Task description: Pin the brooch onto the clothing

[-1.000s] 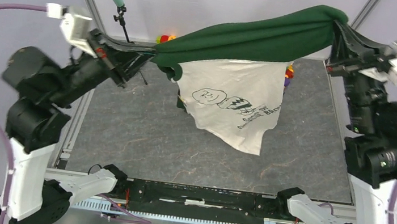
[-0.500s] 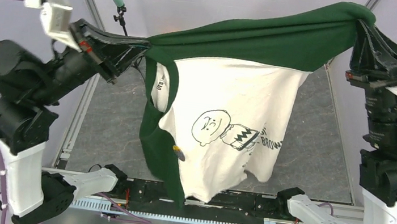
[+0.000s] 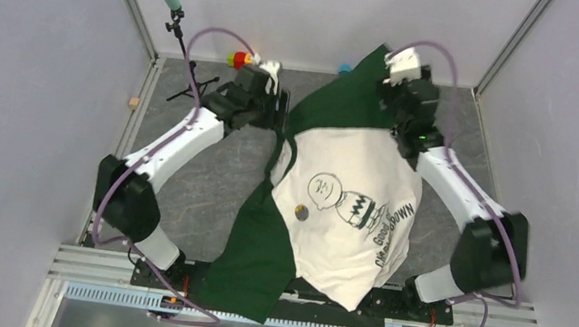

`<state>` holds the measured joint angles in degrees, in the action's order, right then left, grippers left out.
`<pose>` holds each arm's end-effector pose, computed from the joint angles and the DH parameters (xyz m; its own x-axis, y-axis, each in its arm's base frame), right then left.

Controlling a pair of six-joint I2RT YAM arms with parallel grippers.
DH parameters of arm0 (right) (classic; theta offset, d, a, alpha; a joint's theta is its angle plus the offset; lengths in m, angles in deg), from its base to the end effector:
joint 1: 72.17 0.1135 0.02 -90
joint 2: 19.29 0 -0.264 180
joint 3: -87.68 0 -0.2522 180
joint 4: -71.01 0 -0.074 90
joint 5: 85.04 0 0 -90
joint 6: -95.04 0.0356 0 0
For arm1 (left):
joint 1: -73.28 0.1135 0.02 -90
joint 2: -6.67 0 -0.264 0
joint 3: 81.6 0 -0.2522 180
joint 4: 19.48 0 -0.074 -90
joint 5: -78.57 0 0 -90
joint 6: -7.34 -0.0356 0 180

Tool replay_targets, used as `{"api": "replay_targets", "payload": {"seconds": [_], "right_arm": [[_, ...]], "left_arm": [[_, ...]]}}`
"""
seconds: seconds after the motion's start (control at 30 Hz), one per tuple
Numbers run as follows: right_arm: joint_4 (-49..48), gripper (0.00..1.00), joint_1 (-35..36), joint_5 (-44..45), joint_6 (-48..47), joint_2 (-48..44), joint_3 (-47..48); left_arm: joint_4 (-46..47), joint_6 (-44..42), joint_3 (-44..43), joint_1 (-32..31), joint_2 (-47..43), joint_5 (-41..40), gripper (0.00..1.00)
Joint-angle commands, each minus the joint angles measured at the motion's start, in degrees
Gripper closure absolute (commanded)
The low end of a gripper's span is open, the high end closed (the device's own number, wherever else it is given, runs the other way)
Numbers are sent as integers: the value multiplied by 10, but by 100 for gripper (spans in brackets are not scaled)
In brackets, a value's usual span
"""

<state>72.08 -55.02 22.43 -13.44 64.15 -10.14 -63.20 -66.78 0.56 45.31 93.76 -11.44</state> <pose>0.3374 0.0929 0.3658 -0.0385 -0.3283 -0.9438 -0.0072 0.9446 -0.3283 0.3059 -0.1624 0.3646 -0.5906 0.0038 -0.8070 0.3195 0.9194 -0.2295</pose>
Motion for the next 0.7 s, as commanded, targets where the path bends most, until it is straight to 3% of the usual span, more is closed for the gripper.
{"api": "replay_targets", "payload": {"seconds": [0.0, 0.13, 0.5, 0.67], "right_arm": [[-61, 9, -12, 28, 8, 98, -24], [1, 2, -11, 5, 41, 153, -14], [111, 2, -10, -154, 183, 0, -176], [79, 2, -8, -270, 242, -23, -263]], "left_arm": [[39, 18, 41, 2, 54, -44, 17], [68, 57, 100, -3, 51, -16, 9], [275, 260, 385, -64, -55, 61, 6], [389, 333, 483, -74, -50, 59, 5]]}}
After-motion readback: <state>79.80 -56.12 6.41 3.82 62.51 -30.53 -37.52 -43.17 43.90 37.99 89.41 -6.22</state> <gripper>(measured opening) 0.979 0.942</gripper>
